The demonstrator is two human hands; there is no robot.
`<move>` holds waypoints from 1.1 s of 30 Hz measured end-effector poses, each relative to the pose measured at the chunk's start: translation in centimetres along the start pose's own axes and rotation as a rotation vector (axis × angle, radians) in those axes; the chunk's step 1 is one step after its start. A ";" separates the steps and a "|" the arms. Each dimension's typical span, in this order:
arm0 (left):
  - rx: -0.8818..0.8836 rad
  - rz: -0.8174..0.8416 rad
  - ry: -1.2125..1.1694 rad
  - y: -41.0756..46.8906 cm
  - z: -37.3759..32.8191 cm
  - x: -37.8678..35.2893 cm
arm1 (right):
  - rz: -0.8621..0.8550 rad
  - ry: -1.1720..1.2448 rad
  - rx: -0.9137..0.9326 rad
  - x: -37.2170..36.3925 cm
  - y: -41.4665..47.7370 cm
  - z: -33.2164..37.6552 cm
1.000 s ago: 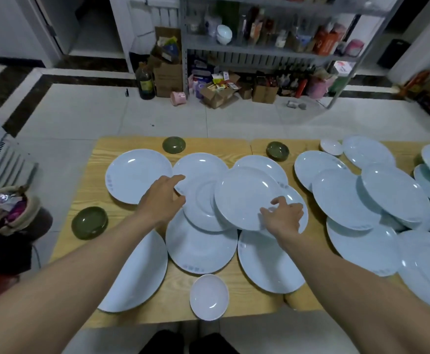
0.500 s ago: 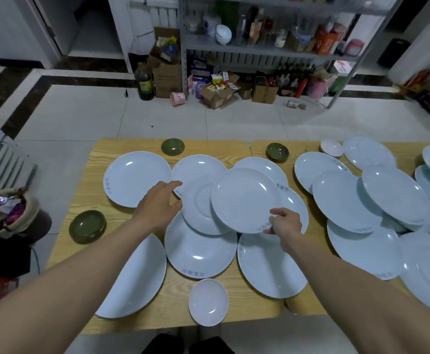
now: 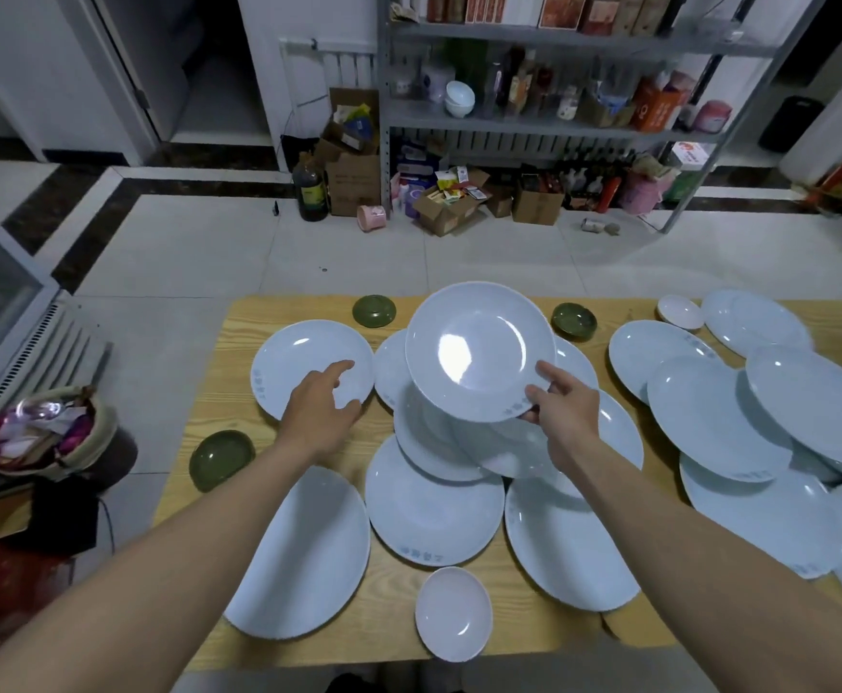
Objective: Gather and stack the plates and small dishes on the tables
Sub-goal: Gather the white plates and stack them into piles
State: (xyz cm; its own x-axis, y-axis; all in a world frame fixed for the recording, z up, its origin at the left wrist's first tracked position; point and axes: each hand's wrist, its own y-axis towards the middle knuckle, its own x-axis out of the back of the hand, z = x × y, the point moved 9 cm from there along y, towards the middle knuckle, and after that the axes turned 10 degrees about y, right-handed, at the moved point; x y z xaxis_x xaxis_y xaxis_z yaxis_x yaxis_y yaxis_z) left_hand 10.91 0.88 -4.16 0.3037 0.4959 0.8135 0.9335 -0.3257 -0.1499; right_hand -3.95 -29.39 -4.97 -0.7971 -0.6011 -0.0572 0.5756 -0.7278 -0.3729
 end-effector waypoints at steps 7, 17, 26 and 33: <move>0.302 -0.064 -0.179 0.6 8.5 0.5 | 0.063 0.111 0.042 -7.0 -1.1 0.2; 0.528 0.001 -0.397 2.8 14.3 -3.4 | 0.073 0.113 0.027 -13.8 -0.7 -2.3; 0.652 -0.172 -0.920 3.5 15.6 -4.7 | 0.067 0.146 0.012 -15.6 -1.4 -2.6; 0.575 -0.208 -1.087 2.6 15.7 -2.5 | 0.093 0.155 0.069 -16.3 -3.5 -0.5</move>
State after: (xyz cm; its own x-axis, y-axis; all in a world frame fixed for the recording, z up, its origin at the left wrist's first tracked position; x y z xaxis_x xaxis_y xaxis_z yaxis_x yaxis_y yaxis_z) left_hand 15.57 11.44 -15.41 -0.1151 0.9933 0.0069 0.8473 0.1018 -0.5212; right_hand 6.99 -16.89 -3.16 -0.7553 -0.6129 -0.2322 0.6551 -0.6955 -0.2951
